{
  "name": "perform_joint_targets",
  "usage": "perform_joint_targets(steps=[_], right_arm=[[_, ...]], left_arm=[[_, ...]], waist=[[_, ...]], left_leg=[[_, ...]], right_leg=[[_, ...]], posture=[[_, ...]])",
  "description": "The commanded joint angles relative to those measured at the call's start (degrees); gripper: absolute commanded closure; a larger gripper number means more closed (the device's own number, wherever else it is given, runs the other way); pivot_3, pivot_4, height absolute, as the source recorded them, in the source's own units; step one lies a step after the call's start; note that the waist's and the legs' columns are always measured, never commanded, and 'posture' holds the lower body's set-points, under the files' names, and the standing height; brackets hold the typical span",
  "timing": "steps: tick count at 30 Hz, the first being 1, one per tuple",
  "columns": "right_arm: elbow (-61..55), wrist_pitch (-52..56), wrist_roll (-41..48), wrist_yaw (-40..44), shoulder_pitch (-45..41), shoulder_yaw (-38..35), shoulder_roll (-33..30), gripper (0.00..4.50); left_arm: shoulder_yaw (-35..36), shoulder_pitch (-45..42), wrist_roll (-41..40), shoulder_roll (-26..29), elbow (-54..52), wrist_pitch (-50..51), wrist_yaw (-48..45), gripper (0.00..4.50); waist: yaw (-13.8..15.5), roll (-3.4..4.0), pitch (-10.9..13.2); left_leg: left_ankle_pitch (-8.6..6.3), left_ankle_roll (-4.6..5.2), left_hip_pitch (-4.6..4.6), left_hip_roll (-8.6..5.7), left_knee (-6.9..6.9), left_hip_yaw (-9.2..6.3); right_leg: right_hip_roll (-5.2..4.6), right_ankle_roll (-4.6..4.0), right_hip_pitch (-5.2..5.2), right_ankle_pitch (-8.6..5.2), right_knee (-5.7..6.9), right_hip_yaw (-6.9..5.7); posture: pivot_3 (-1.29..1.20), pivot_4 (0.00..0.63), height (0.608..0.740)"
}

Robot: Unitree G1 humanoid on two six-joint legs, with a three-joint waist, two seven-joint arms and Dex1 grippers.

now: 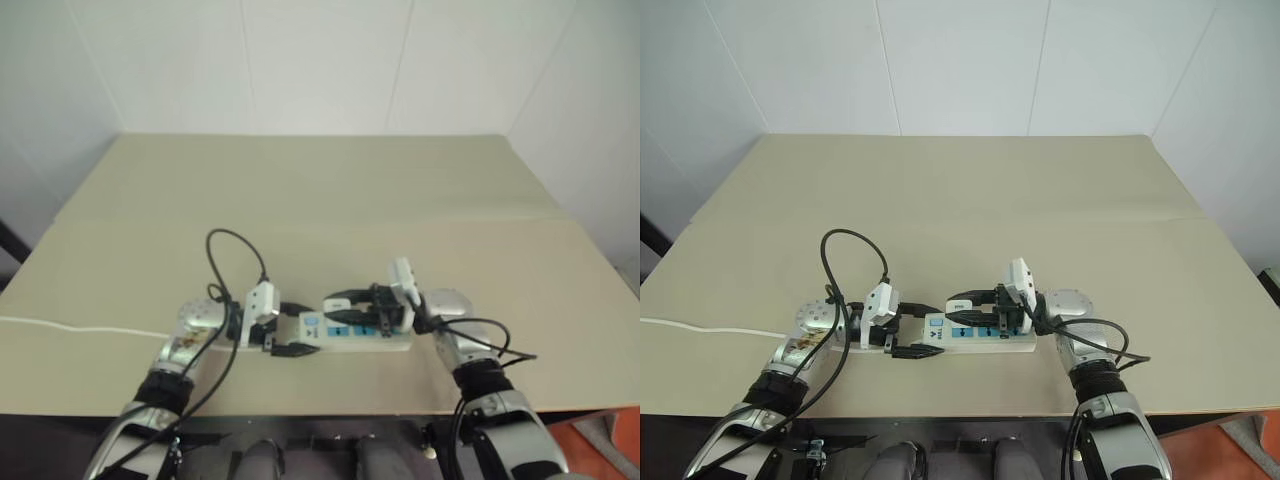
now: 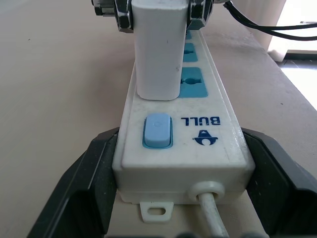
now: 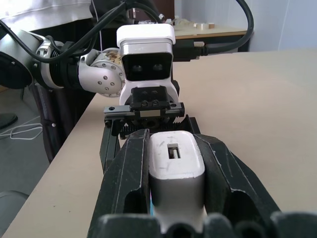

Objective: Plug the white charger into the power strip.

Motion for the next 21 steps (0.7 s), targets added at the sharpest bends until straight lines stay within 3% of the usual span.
perform_joint_targets(steps=[1,16,21], right_arm=[[2.24,4.17,-4.84,-0.86,1.52,4.57,-0.91,3.34],[1.99,4.34,-4.23,-4.19,3.3,4.6,-0.85,3.34],[1.57,0.36,-4.47,-5.54,4.29,3.54,-0.09,1.74]], left_arm=[[-0.55,0.23,-0.13,0.01,-0.88,-0.21,-0.45,1.24],[-0.16,0.51,-0.78,-0.08,-1.47,0.49,-0.29,1.24],[-0.14,0.53,-0.7,0.02,-1.35,0.36,-0.3,1.24]], waist=[[-0.04,0.0,0.0],[-0.05,-0.09,-0.27],[0.02,-0.21,-0.4]], left_leg=[[0.0,0.0,0.12,0.0,-0.03,0.0],[-0.01,-0.02,0.67,0.02,-0.47,0.03],[-0.01,-0.02,0.67,0.02,-0.52,0.02]], right_leg=[[0.0,0.15,0.12,-0.11,-0.03,0.0],[0.0,0.12,0.48,-0.29,-0.1,0.03],[0.0,0.12,0.49,-0.31,-0.14,0.02]], posture=[[0.0,0.15,0.74],[0.0,0.15,0.74],[0.0,0.15,0.74]])
